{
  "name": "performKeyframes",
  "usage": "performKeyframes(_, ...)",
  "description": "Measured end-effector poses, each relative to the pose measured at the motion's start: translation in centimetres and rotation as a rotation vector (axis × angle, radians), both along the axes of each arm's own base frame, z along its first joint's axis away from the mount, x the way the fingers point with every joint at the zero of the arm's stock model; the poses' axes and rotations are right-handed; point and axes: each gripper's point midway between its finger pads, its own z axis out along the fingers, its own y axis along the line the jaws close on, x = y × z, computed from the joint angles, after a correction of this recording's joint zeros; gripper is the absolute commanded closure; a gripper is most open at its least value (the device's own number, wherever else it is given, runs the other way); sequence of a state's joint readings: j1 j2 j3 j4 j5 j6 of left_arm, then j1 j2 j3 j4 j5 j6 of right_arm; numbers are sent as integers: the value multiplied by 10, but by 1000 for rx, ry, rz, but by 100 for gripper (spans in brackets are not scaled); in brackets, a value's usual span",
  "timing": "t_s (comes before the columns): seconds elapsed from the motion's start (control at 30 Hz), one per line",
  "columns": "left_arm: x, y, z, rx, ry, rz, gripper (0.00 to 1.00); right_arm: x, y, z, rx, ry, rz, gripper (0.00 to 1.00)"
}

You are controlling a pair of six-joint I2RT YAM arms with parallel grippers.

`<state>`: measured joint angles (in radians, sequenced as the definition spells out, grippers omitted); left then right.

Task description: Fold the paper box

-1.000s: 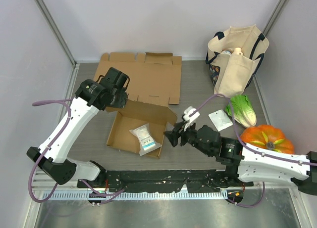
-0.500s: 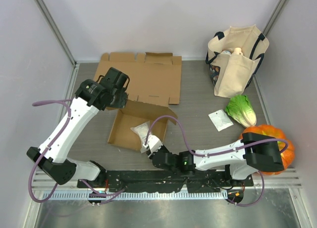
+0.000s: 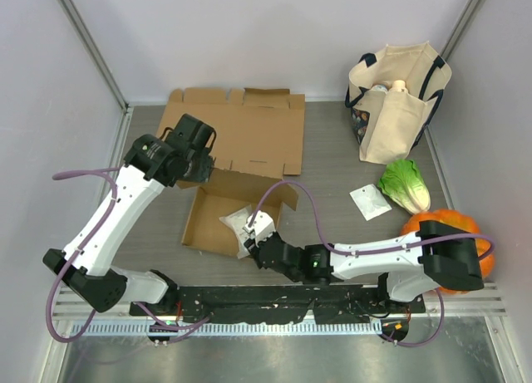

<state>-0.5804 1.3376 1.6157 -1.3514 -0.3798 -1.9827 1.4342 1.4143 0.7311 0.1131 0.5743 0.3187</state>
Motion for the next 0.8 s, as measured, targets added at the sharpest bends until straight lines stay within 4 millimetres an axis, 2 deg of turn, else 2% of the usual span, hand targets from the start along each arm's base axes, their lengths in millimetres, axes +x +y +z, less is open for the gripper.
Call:
performKeyframes(0.07,0,0,0,0,-1,0,100,6,-2,-5,-18,-3,-14,55)
performKeyframes(0.2,0,0,0,-1,0,0,100,14,-1,-27,-73,-7,-22,54)
performKeyframes(0.3,0,1,0,3,-1,2,100,21,2,-48,-122,-22,-27,48)
performKeyframes(0.37,0,1,0,4,-2,3,100,33,8,-49,-132,-66,-47,45)
performKeyframes(0.53,0,1,-3,5,5,6,100,82,26,-29,-106,-218,-159,37)
performKeyframes(0.63,-2,0,-6,3,17,2,100,95,20,-11,-116,-292,-195,28)
performKeyframes(0.7,-2,-1,-6,-2,18,-1,100,87,10,8,-100,-320,-192,21)
performKeyframes(0.8,-4,0,-8,0,22,-1,100,54,-14,48,-15,-330,-139,18)
